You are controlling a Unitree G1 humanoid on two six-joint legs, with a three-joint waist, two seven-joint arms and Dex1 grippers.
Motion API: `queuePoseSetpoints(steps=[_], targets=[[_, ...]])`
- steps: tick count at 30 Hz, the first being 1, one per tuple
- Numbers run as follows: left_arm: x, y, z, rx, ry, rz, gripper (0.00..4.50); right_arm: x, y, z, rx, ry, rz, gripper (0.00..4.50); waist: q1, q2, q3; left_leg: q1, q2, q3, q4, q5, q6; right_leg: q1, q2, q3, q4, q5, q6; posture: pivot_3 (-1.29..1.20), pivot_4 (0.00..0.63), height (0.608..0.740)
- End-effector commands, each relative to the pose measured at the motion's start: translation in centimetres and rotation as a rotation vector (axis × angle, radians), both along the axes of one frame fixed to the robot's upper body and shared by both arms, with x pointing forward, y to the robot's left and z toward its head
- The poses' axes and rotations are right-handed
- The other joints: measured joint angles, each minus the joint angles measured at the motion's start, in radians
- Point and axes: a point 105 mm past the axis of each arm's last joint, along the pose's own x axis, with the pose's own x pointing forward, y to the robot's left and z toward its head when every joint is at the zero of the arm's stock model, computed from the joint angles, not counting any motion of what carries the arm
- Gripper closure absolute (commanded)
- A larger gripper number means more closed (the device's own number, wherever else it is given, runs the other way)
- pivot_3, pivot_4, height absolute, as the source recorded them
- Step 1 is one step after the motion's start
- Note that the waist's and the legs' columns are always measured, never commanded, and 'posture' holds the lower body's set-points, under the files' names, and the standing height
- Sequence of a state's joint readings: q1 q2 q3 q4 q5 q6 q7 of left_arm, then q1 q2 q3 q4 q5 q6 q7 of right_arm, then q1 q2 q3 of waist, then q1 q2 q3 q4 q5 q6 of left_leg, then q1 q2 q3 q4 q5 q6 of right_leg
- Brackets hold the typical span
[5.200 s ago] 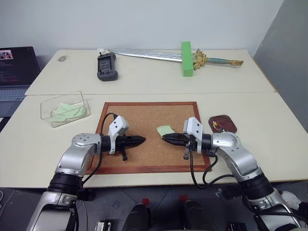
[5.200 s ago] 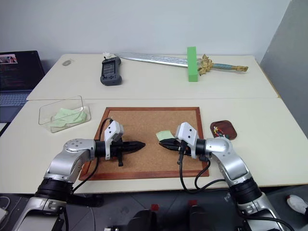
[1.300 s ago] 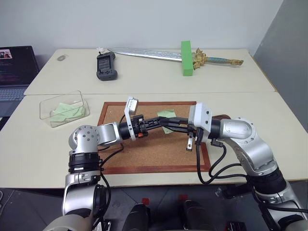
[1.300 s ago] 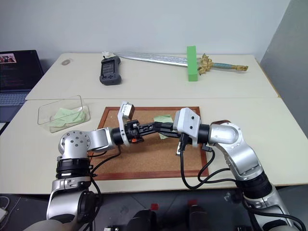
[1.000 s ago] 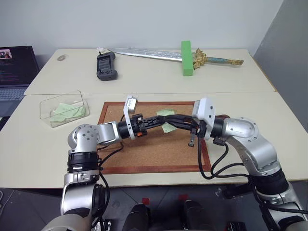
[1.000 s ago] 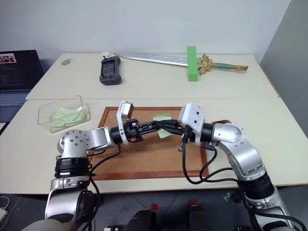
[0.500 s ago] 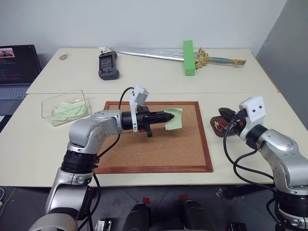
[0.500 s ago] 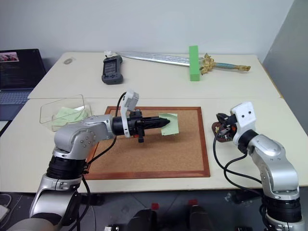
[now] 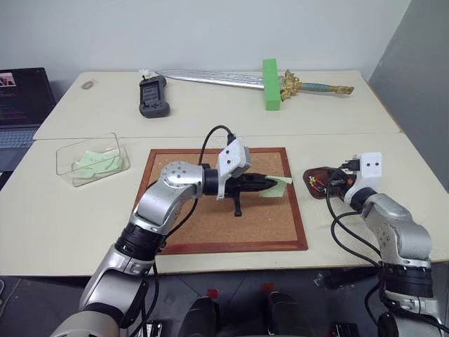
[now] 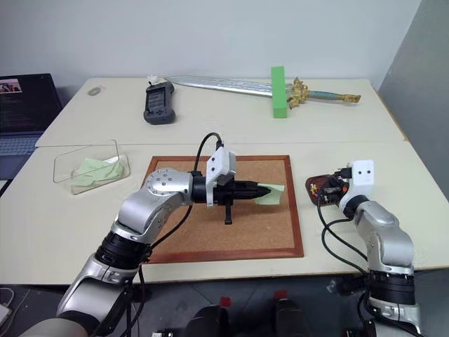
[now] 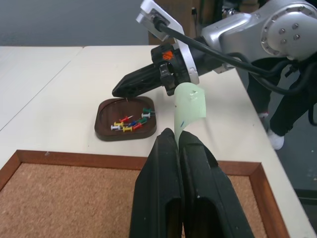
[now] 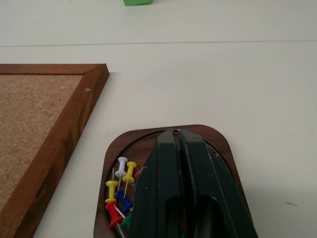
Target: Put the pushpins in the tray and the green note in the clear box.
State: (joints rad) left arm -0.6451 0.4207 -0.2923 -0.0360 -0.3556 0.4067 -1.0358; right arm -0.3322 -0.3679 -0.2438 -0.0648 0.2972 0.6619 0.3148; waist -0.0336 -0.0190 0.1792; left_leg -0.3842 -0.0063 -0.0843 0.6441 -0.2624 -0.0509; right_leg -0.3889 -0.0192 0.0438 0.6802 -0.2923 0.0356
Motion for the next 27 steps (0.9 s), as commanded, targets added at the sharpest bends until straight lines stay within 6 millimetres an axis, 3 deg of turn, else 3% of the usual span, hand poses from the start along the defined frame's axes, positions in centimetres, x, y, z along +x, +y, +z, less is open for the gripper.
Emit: queuePoseSetpoints(steps=[1, 8, 21, 27], targets=[[-0.5, 0.3, -0.3, 0.012, -0.020, 0.003, 4.49, 0.6, -0.3, 0.8, 0.021, -0.041, -0.007, 4.50, 0.000, 0.000, 0.000, 0.000, 0.000, 0.000, 0.000, 0.000, 0.000, 0.000, 0.000, 0.000, 0.000, 0.000, 0.000, 0.00, 0.150, 0.740], [-0.5, 0.6, -0.5, 0.010, -0.017, 0.029, 4.50, 0.7, 0.0, 0.3, 0.031, -0.032, 0.001, 3.17, 0.001, 0.000, 0.000, 0.000, 0.000, 0.000, 0.001, 0.000, 0.001, 0.000, -0.001, 0.000, 0.000, 0.000, 0.000, 0.00, 0.150, 0.740], [-0.3, 0.5, -0.2, 0.002, -0.014, 0.033, 4.50, -0.1, 0.0, 2.1, 0.037, -0.083, 0.018, 3.17, 0.000, 0.000, 0.000, 0.000, 0.000, 0.000, 0.001, 0.000, 0.001, 0.000, -0.001, 0.000, 0.000, 0.000, 0.000, 0.00, 0.150, 0.740], [0.3, 1.2, 0.2, -0.013, 0.001, 0.071, 4.50, -2.0, 0.8, 4.5, 0.042, -0.131, 0.141, 3.17, 0.001, 0.000, 0.000, 0.000, 0.000, 0.000, 0.001, 0.000, 0.001, 0.000, -0.001, 0.000, 0.000, 0.000, 0.000, 0.00, 0.150, 0.740]])
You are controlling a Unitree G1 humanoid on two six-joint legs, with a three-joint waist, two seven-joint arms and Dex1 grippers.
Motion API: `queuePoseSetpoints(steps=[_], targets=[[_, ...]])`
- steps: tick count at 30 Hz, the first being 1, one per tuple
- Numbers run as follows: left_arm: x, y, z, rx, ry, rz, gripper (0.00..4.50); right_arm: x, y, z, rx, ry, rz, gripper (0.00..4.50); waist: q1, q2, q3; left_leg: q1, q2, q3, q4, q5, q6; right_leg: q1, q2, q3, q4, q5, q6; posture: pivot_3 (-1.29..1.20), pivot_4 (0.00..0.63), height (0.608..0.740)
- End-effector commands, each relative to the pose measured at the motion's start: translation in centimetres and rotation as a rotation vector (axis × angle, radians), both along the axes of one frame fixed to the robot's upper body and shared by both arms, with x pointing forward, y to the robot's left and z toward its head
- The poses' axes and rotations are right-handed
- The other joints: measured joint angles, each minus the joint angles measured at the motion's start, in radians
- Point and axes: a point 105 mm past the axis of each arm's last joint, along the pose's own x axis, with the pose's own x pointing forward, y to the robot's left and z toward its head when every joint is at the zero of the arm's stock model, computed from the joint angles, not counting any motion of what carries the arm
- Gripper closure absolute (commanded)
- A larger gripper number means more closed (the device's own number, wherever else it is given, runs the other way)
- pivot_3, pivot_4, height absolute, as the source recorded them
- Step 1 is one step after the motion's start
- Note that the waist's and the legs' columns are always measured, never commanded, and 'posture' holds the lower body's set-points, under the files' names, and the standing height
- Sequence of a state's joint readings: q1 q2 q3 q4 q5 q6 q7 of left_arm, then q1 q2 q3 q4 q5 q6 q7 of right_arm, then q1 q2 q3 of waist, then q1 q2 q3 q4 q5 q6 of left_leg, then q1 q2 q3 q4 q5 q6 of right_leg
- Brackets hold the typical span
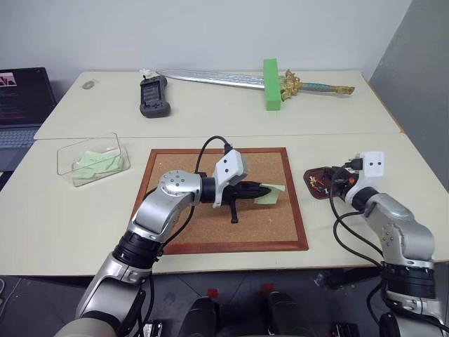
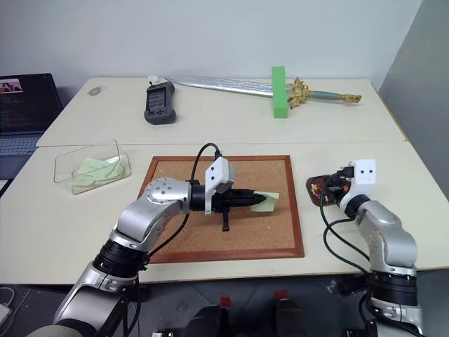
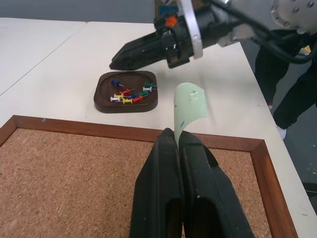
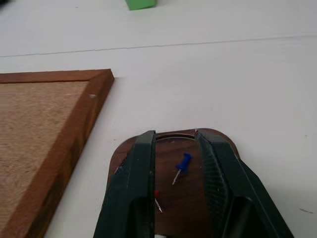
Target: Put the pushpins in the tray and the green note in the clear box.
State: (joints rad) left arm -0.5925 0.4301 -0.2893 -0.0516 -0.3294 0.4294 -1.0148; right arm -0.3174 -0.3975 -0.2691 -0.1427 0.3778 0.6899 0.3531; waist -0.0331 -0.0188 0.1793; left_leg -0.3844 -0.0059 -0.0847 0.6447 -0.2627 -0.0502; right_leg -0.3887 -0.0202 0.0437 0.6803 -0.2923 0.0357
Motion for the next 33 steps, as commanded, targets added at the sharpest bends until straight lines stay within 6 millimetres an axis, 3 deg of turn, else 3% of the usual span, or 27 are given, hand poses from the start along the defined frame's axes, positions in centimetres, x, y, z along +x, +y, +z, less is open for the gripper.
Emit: queuePoseSetpoints(steps=[1, 4, 9, 13, 18, 21, 27, 33], targets=[[0.6, 0.7, 2.0, -0.050, -0.034, 0.039, 4.50, -1.9, 1.0, 3.3, -0.002, -0.100, 0.131, 3.17, 0.001, 0.000, 0.000, 0.000, 0.000, 0.000, 0.000, 0.000, 0.000, 0.000, 0.000, 0.000, 0.000, 0.000, 0.000, 0.00, 0.150, 0.740], [1.6, 1.9, 2.7, -0.089, -0.003, 0.124, 4.50, -4.7, 3.3, 5.6, -0.028, -0.177, 0.341, 3.17, 0.001, 0.000, 0.000, 0.000, 0.000, -0.001, 0.000, 0.000, 0.000, 0.000, 0.000, -0.001, 0.000, 0.000, 0.000, 0.00, 0.150, 0.740], [2.9, 4.7, 4.6, -0.169, 0.017, 0.288, 4.50, -8.0, 6.4, 7.8, -0.099, -0.256, 0.549, 3.17, -0.003, 0.000, 0.000, 0.000, 0.000, -0.001, 0.000, -0.001, 0.001, 0.000, 0.001, -0.001, 0.000, 0.000, 0.000, 0.00, 0.150, 0.740], [4.5, 8.5, 6.7, -0.222, -0.027, 0.517, 4.50, -9.8, 9.6, 8.5, -0.175, -0.319, 0.714, 3.17, -0.003, -0.001, 0.001, 0.000, 0.000, -0.002, 0.001, -0.001, 0.001, 0.001, 0.001, -0.002, 0.000, 0.000, 0.000, 0.00, 0.150, 0.740], [5.1, 13.6, 7.7, -0.238, -0.118, 0.836, 4.50, -9.5, 12.1, 9.0, -0.169, -0.366, 0.822, 3.17, 0.001, -0.002, 0.002, 0.000, 0.001, -0.003, 0.001, 0.000, 0.001, 0.001, 0.000, -0.002, 0.000, 0.000, 0.000, 0.00, 0.150, 0.740], [5.1, 18.1, 7.2, -0.221, -0.177, 1.093, 4.50, -8.9, 13.2, 8.7, -0.132, -0.371, 0.875, 2.71, -0.001, -0.002, 0.002, 0.001, 0.002, -0.003, 0.000, 0.000, 0.001, 0.001, -0.001, -0.002, 0.000, 0.000, 0.000, 0.00, 0.150, 0.740], [3.8, 26.2, 6.5, -0.185, -0.255, 1.475, 4.50, -8.5, 14.2, 8.9, -0.124, -0.392, 0.930, 1.25, 0.004, -0.004, 0.003, 0.000, 0.002, -0.010, 0.000, -0.001, 0.001, 0.000, -0.002, -0.003, 0.000, 0.000, 0.000, 0.00, 0.150, 0.740], [2.8, 31.9, 5.9, -0.158, -0.292, 1.723, 4.50, -8.6, 15.2, 9.2, -0.107, -0.405, 0.964, 1.25, 0.004, -0.004, 0.003, 0.000, 0.001, -0.011, 0.001, 0.000, 0.001, 0.000, -0.003, -0.004, -0.001, 0.000, 0.000, 0.00, 0.150, 0.740]])
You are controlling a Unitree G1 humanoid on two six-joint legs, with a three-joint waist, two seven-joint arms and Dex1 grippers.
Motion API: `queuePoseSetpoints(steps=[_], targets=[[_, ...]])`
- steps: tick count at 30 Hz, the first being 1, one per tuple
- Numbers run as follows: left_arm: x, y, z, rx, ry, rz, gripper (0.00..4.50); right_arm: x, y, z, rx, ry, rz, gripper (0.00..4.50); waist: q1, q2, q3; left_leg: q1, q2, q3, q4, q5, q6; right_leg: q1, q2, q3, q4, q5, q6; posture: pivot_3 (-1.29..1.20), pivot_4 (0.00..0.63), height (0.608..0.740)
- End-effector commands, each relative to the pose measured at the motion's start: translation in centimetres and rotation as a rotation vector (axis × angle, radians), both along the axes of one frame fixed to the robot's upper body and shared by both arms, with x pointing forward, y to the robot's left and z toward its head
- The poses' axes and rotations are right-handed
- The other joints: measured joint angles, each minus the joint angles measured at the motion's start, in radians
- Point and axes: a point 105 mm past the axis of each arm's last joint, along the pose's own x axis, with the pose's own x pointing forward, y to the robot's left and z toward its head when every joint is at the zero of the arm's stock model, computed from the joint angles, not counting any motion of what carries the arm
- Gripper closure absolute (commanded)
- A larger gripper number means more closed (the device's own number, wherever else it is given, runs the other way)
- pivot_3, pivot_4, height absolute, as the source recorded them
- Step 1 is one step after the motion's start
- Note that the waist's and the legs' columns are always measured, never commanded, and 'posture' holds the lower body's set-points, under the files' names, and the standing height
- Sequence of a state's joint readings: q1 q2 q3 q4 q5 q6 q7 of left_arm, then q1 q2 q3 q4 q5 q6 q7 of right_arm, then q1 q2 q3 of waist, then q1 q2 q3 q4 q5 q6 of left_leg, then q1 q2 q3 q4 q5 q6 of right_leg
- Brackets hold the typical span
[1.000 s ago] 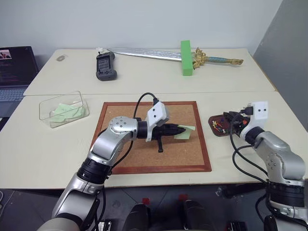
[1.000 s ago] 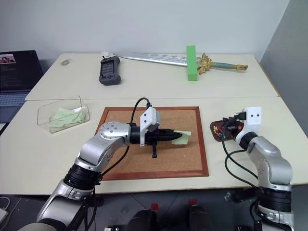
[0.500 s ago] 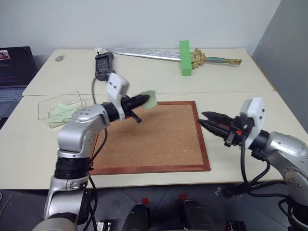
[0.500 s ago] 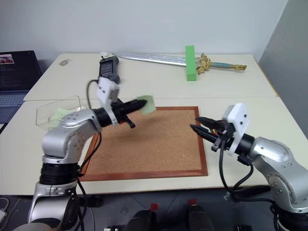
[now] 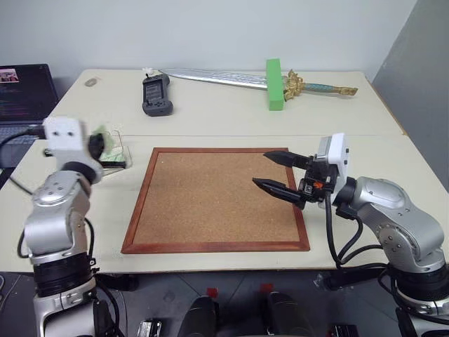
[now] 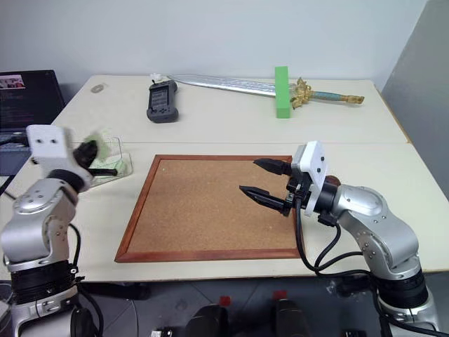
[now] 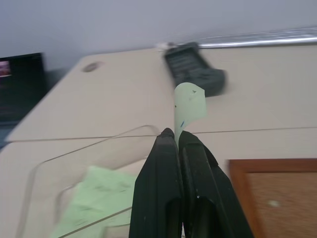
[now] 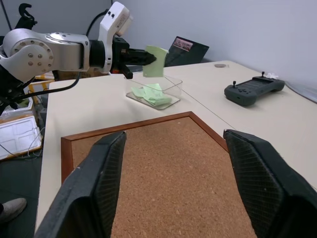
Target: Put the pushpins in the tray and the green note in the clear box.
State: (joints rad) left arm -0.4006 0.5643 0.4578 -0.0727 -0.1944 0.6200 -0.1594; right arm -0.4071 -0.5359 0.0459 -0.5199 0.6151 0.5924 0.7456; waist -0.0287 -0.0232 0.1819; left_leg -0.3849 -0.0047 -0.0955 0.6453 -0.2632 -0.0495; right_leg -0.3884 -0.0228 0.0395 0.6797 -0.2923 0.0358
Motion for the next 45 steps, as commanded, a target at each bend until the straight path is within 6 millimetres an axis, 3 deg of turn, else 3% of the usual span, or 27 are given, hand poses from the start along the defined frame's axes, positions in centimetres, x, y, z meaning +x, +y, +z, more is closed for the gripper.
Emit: queuePoseSetpoints(steps=[1, 12, 15, 28, 30, 32, 34, 40, 45], targets=[[-0.5, 2.8, 1.5, 0.042, -0.056, 0.117, 4.50, -0.4, 0.6, 1.1, 0.023, -0.045, 0.033, 1.25, 0.000, 0.000, 0.000, 0.000, 0.000, 0.000, 0.000, 0.000, 0.000, 0.000, 0.000, 0.000, 0.000, 0.000, 0.000, 0.00, 0.150, 0.740], [4.0, 3.6, 0.6, -0.028, -0.078, 0.025, 4.50, -0.6, 1.0, 1.9, 0.035, -0.059, 0.021, 1.25, 0.001, -0.001, 0.000, -0.001, -0.001, -0.001, 0.000, 0.000, 0.000, -0.001, -0.001, -0.002, 0.000, 0.000, 0.000, 0.00, 0.150, 0.740], [4.1, 5.3, 0.2, -0.033, -0.089, 0.113, 4.50, -0.6, 0.8, 1.8, 0.033, -0.059, 0.000, 1.25, -0.002, -0.001, 0.000, -0.001, -0.001, -0.001, 0.000, 0.000, 0.000, -0.001, -0.001, -0.002, 0.000, 0.000, 0.000, 0.00, 0.150, 0.740], [5.0, 4.7, -0.4, 0.000, -0.101, 0.048, 1.99, -0.9, 0.2, 1.5, 0.023, -0.044, -0.039, 1.23, -0.002, -0.001, -0.001, -0.001, -0.001, -0.001, 0.000, 0.000, 0.000, -0.001, -0.001, -0.002, 0.001, 0.000, 0.000, 0.00, 0.150, 0.740], [4.8, 4.6, -0.3, 0.010, -0.101, 0.040, 1.77, -0.8, 0.1, 1.5, 0.022, -0.043, -0.046, 1.23, -0.003, -0.001, -0.001, -0.001, -0.001, -0.001, 0.000, 0.000, 0.000, -0.001, -0.001, -0.002, 0.001, 0.000, 0.000, 0.00, 0.150, 0.740], [4.6, 3.3, -0.3, 0.070, -0.084, -0.031, 1.33, -0.8, -0.3, 1.4, 0.017, -0.039, -0.071, 1.23, -0.004, -0.001, -0.001, -0.001, -0.001, -0.001, 0.000, 0.000, 0.000, -0.001, -0.001, -0.002, 0.001, 0.000, 0.000, 0.00, 0.150, 0.740], [4.1, 0.2, -0.4, 0.104, -0.083, -0.167, 0.96, -0.3, -1.5, 0.9, 0.021, -0.016, -0.156, 1.23, -0.004, -0.001, -0.001, -0.001, -0.001, -0.001, 0.000, 0.000, 0.000, -0.001, -0.001, -0.002, 0.001, 0.000, 0.000, 0.00, 0.150, 0.740], [1.1, -7.8, -0.8, 0.116, -0.076, -0.397, 0.96, 1.4, -4.8, -1.9, 0.010, -0.002, -0.538, 1.23, 0.003, -0.003, -0.002, -0.006, -0.002, -0.004, 0.001, 0.000, -0.001, -0.003, -0.009, 0.000, 0.001, 0.000, 0.000, 0.00, 0.150, 0.740], [-1.0, -10.5, -2.7, 0.069, -0.037, -0.391, 0.96, 1.8, -6.3, -4.6, -0.011, 0.003, -0.805, 1.23, -0.001, -0.002, -0.002, -0.005, -0.001, -0.004, 0.001, 0.000, -0.001, -0.002, -0.007, 0.000, 0.001, 0.000, 0.000, 0.00, 0.150, 0.740]])
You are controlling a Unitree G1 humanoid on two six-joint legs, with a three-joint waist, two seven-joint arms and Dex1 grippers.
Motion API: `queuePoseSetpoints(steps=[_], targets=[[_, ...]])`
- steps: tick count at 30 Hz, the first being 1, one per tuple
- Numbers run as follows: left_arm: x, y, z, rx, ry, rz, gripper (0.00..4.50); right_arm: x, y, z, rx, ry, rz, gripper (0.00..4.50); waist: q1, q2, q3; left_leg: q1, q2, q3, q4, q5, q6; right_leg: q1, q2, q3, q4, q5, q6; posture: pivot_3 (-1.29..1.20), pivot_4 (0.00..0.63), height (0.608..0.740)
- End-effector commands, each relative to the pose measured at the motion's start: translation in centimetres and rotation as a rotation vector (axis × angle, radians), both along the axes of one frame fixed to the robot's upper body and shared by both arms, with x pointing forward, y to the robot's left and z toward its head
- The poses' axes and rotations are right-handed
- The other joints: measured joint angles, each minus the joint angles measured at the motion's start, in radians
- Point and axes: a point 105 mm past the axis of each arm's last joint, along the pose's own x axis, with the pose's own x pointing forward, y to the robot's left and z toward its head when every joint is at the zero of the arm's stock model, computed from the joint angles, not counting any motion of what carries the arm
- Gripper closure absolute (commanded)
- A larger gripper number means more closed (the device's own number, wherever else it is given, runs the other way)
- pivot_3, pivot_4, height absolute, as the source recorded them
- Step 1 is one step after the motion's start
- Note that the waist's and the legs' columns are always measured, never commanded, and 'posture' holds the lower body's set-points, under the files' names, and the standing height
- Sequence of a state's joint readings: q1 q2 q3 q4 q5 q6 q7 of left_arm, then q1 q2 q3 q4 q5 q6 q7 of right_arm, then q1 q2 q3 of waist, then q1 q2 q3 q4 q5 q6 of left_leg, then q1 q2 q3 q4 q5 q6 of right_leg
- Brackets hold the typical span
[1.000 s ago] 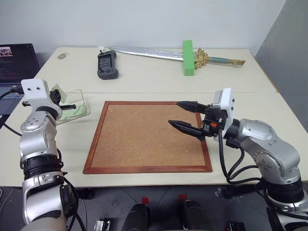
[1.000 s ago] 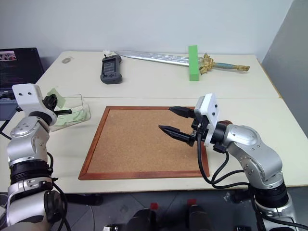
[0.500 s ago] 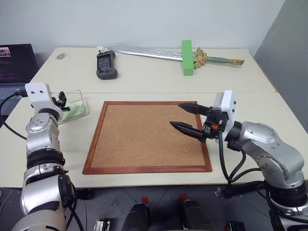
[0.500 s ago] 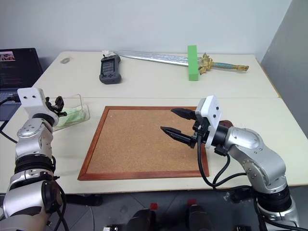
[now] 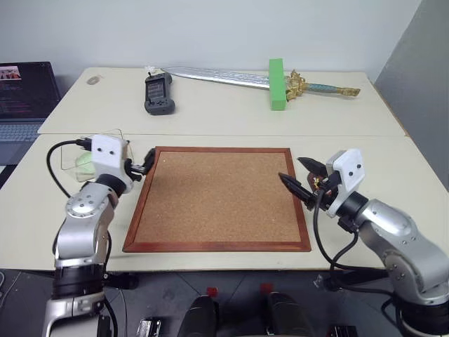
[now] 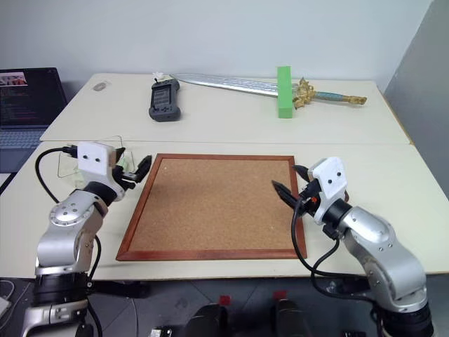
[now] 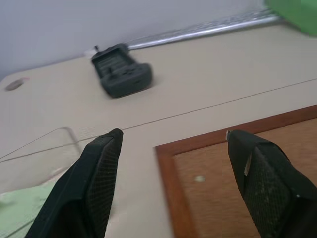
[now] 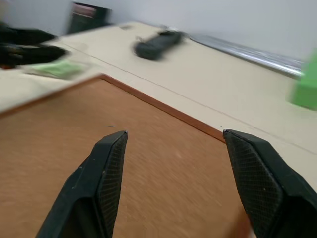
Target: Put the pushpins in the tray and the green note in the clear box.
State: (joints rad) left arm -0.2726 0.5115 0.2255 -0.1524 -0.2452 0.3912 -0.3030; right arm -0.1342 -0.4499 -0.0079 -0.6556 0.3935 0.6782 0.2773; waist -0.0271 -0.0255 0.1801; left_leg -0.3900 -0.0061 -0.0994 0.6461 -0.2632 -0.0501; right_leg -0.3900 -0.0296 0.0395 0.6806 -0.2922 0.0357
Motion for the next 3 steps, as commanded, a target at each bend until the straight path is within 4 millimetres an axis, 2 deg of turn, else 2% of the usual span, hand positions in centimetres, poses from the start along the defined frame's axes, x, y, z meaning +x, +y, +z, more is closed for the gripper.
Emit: queuePoseSetpoints(steps=[1, 3], targets=[[-1.7, -1.5, -0.2, -0.051, -0.001, 0.042, 0.96, -0.2, -0.9, -0.3, -0.045, -0.080, -0.179, 1.23, -0.004, 0.000, 0.000, 0.001, 0.000, 0.001, 0.000, 0.000, 0.000, 0.000, 0.000, 0.000, 0.000, 0.000, 0.000, 0.00, 0.150, 0.740], [-2.5, -1.5, -1.5, -0.118, 0.026, 0.103, 0.96, -0.3, -1.0, -1.4, -0.026, -0.063, -0.247, 1.23, -0.006, 0.001, 0.000, 0.004, 0.000, 0.004, -0.001, 0.000, 0.000, 0.001, 0.003, 0.001, 0.001, 0.000, 0.000, 0.00, 0.150, 0.740]])
